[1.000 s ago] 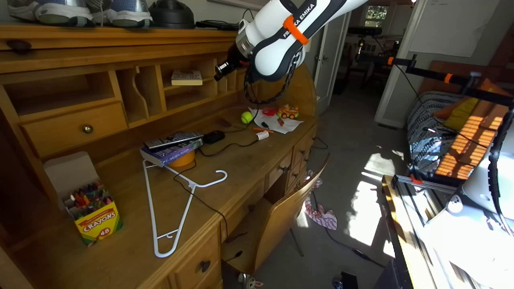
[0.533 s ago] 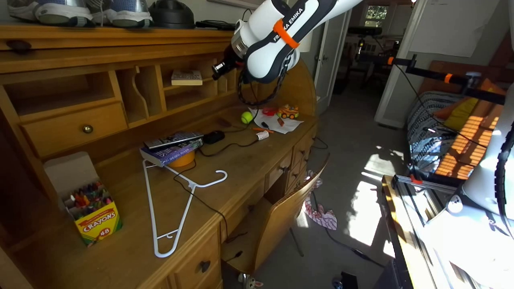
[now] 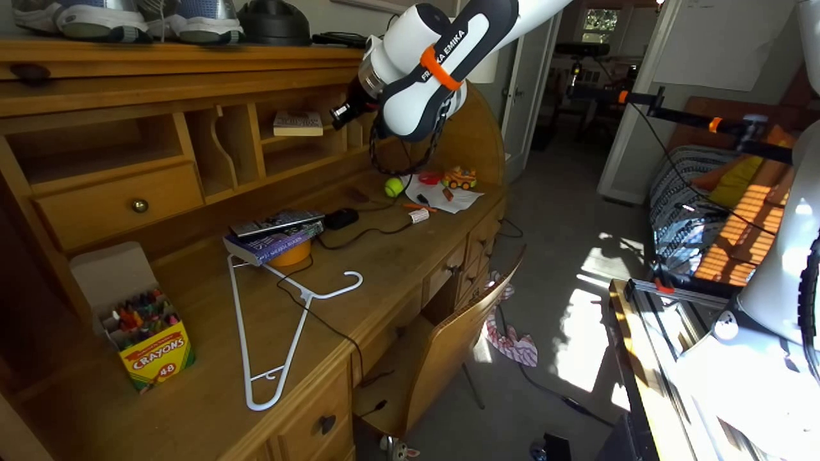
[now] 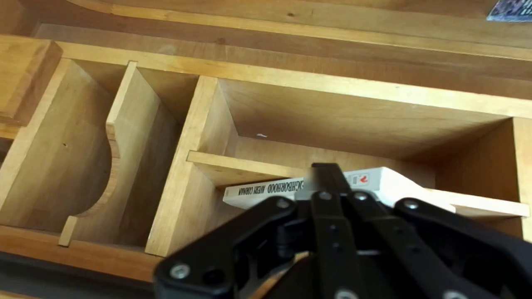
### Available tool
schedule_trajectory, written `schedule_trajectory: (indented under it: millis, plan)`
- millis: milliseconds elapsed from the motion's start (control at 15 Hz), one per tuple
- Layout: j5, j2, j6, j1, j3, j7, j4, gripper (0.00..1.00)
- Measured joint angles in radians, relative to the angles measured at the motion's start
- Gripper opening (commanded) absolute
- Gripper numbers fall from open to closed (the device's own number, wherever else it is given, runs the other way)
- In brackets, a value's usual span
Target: Turn the book to the left
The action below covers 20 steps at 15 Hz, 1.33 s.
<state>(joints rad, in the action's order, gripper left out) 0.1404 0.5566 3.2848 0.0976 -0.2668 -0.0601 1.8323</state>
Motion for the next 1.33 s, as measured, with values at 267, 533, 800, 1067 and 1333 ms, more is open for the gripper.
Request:
schedule_trajectory:
  millis: [267,533,800,1067,1333]
  plan:
    - [0.0,0.003,0.0,-0.002,-0.004,0.0,-0.003,0.0]
    - [0.001,0.007,0.0,-0.003,0.002,0.002,-0.013,0.0]
    - [-0.001,0.031,-0.001,0.002,0.027,0.018,-0.043,0.0]
    - [-0.004,0.061,-0.002,0.017,0.061,0.036,-0.078,0.0]
    - [-0.004,0.084,-0.001,0.051,0.125,0.048,-0.118,0.0]
